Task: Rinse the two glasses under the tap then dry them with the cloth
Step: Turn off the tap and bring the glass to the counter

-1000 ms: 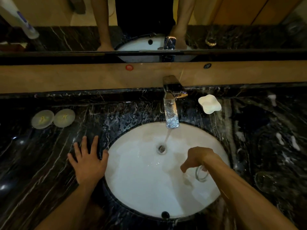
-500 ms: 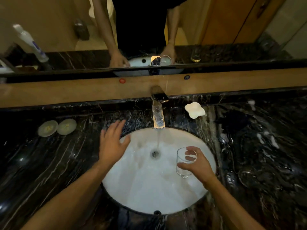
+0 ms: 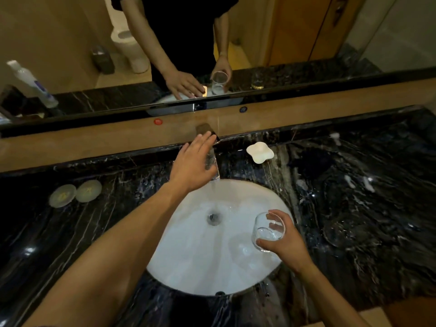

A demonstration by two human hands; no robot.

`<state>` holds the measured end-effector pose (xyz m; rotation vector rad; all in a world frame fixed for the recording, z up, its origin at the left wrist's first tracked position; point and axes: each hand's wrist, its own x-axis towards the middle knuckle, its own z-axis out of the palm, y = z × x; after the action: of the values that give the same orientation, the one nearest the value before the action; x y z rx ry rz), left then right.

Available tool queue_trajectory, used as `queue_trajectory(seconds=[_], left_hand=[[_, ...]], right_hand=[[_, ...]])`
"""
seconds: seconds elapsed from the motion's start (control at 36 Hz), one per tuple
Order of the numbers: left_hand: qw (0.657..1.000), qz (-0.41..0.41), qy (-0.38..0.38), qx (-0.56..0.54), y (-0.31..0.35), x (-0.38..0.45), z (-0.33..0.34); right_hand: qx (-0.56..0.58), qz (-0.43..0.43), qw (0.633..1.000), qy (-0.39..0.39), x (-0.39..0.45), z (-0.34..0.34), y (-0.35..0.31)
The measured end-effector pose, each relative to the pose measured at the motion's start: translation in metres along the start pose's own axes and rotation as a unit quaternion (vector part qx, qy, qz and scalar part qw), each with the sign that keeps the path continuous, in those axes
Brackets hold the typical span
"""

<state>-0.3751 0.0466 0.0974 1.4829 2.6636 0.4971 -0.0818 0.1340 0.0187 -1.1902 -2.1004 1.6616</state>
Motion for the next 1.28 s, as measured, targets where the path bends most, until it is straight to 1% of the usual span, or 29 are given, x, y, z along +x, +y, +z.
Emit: queue_trajectory(seconds=[0.33,0.5,0.58,0.64,0.69,0.75,0.81,0.89,0.97,1.06,1.17,1.28], left_hand=[[1.0,0.013,-0.009,0.016,0.001,-0.018,0.013],[1.0,-0.012,-0.011,-0.001,0.006,-0.023,0.022],[0.999,-0.035,0.002,-0.004,0.012,-0.026,0.028],[0.999,-0.044,0.027,-0.016,0.019,-0.036,0.036],[0.997,-0.038,0.058,-0.041,0.03,-0.053,0.047],[0.994,-0.02,0.068,-0.079,0.041,-0.077,0.063],[0.992,-0.009,0.035,-0.123,0.052,-0.103,0.083],[0.986,-0.004,-0.045,-0.158,0.069,-0.142,0.11],[0.979,0.009,-0.115,-0.167,0.088,-0.171,0.127],[0.972,0.012,-0.165,-0.165,0.109,-0.186,0.137],[0.967,0.002,-0.203,-0.155,0.138,-0.189,0.147],[0.968,-0.012,-0.199,-0.154,0.167,-0.179,0.158]], right_hand=[[-0.002,-0.007,1.0,0.01,-0.014,-0.007,0.007],[0.002,-0.004,1.0,0.025,-0.025,-0.014,0.013],[-0.008,-0.004,0.999,0.045,-0.034,-0.02,0.015],[-0.016,0.0,0.998,0.06,-0.04,-0.026,0.019],[-0.021,0.003,0.997,0.075,-0.046,-0.034,0.024],[-0.023,0.005,0.996,0.086,-0.053,-0.044,0.029],[-0.024,0.006,0.995,0.092,-0.059,-0.054,0.034],[-0.034,0.007,0.995,0.091,-0.068,-0.071,0.043],[-0.044,0.01,0.995,0.094,-0.075,-0.089,0.055],[-0.055,0.011,0.994,0.098,-0.081,-0.107,0.065],[-0.06,0.023,0.992,0.108,-0.084,-0.131,0.082],[-0.06,0.027,0.99,0.123,-0.08,-0.159,0.096]])
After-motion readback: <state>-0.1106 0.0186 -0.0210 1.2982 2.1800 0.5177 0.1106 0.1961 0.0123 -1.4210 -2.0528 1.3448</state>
